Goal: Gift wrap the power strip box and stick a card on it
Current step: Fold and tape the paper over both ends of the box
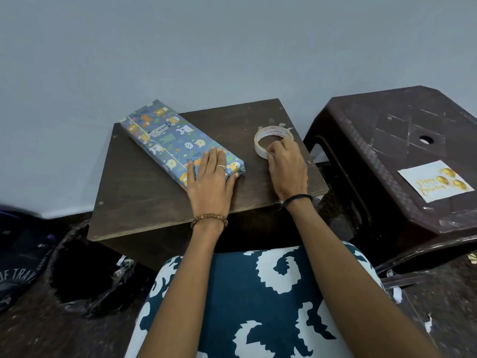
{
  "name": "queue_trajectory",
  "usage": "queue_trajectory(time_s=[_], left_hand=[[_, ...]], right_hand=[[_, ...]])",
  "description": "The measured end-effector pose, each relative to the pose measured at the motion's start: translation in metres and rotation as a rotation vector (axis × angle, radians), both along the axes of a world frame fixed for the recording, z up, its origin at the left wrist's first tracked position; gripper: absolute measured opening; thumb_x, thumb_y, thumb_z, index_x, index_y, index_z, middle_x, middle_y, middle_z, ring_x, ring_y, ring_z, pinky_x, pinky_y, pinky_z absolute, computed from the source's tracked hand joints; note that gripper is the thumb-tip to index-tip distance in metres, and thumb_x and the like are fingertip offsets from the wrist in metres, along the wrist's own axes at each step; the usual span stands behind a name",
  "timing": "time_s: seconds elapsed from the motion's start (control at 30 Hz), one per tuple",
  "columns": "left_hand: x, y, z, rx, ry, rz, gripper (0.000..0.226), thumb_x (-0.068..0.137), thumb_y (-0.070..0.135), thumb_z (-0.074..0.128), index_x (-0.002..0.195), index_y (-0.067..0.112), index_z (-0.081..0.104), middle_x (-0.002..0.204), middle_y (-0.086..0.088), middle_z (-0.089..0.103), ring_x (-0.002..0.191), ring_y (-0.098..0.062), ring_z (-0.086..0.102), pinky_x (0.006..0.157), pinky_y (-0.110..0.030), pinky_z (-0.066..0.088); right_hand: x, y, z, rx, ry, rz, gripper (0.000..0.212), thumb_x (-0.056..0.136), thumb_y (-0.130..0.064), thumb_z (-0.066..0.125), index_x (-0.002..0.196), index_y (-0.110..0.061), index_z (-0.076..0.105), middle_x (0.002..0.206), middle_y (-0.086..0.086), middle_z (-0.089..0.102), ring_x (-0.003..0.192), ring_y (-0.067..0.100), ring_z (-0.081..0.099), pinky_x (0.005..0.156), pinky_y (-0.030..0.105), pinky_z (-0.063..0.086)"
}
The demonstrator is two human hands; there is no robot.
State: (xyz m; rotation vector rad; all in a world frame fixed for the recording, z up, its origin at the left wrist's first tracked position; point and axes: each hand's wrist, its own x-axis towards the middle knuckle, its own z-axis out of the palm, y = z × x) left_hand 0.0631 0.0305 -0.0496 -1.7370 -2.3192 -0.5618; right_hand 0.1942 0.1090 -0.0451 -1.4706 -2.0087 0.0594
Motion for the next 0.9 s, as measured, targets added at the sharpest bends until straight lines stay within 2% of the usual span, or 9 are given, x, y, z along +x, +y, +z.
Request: queue_trajectory(time_s=[0.13, 0.27, 0.53, 0.67, 0.77, 0.83, 0.9], left_hand=[[0.000, 0.001, -0.002, 0.002, 0.005, 0.005, 0.056, 0.091, 0.038, 0.052, 0.138, 0.009, 0.042, 0.145, -0.006, 0.042, 0.137, -0.020, 0.036, 0.114, -0.043, 0.018], [0.000, 0.002, -0.003, 0.008, 0.014, 0.013, 0.056, 0.090, 0.038, 0.053, 0.138, 0.009, 0.043, 0.144, -0.006, 0.043, 0.136, -0.020, 0.036, 0.114, -0.043, 0.018], [0.001, 0.003, -0.004, 0.025, 0.038, 0.035, 0.055, 0.087, 0.036, 0.058, 0.134, 0.009, 0.047, 0.141, -0.006, 0.047, 0.133, -0.020, 0.042, 0.112, -0.045, 0.024], [0.001, 0.003, -0.002, -0.004, 0.022, 0.027, 0.056, 0.090, 0.036, 0.053, 0.138, 0.010, 0.042, 0.145, -0.005, 0.041, 0.137, -0.018, 0.035, 0.114, -0.043, 0.018], [0.000, 0.003, -0.003, 0.009, 0.036, 0.024, 0.055, 0.090, 0.036, 0.054, 0.137, 0.009, 0.044, 0.144, -0.006, 0.043, 0.135, -0.019, 0.038, 0.113, -0.044, 0.021], [0.000, 0.003, -0.005, 0.028, 0.056, 0.030, 0.054, 0.087, 0.036, 0.058, 0.133, 0.008, 0.049, 0.139, -0.007, 0.049, 0.131, -0.020, 0.044, 0.110, -0.046, 0.027], [0.000, 0.004, -0.005, 0.048, 0.071, 0.031, 0.053, 0.085, 0.035, 0.060, 0.129, 0.007, 0.053, 0.135, -0.008, 0.054, 0.127, -0.021, 0.049, 0.107, -0.047, 0.032]], right_hand=[[-0.001, -0.005, 0.004, 0.008, -0.025, 0.002, 0.013, 0.089, -0.005, 0.054, 0.082, 0.000, 0.064, 0.088, 0.013, 0.059, 0.084, 0.028, 0.056, 0.063, 0.034, 0.044], [0.000, -0.010, 0.010, -0.040, -0.073, 0.008, 0.027, 0.097, -0.016, 0.042, 0.094, -0.002, 0.065, 0.100, 0.009, 0.059, 0.097, 0.023, 0.053, 0.072, 0.030, 0.042], [-0.001, -0.019, 0.023, -0.127, -0.229, -0.004, 0.028, 0.099, -0.018, 0.038, 0.098, -0.003, 0.063, 0.108, 0.007, 0.058, 0.104, 0.021, 0.052, 0.065, 0.025, 0.033], [-0.007, -0.024, 0.019, -0.191, -0.263, 0.018, 0.026, 0.096, -0.015, 0.041, 0.092, 0.000, 0.062, 0.112, 0.011, 0.058, 0.103, 0.026, 0.052, 0.063, 0.029, 0.031], [-0.003, -0.025, 0.021, -0.204, -0.052, 0.011, 0.025, 0.093, -0.019, 0.047, 0.085, -0.003, 0.064, 0.100, 0.008, 0.063, 0.093, 0.020, 0.055, 0.064, 0.025, 0.032], [0.002, -0.029, 0.025, -0.322, 0.291, 0.041, 0.022, 0.089, -0.022, 0.056, 0.081, -0.006, 0.068, 0.089, 0.003, 0.067, 0.079, 0.008, 0.055, 0.061, 0.015, 0.034], [0.005, -0.035, 0.029, -0.518, 0.684, 0.097, 0.017, 0.085, -0.021, 0.063, 0.079, -0.008, 0.072, 0.083, -0.002, 0.068, 0.075, 0.000, 0.054, 0.071, 0.009, 0.041]])
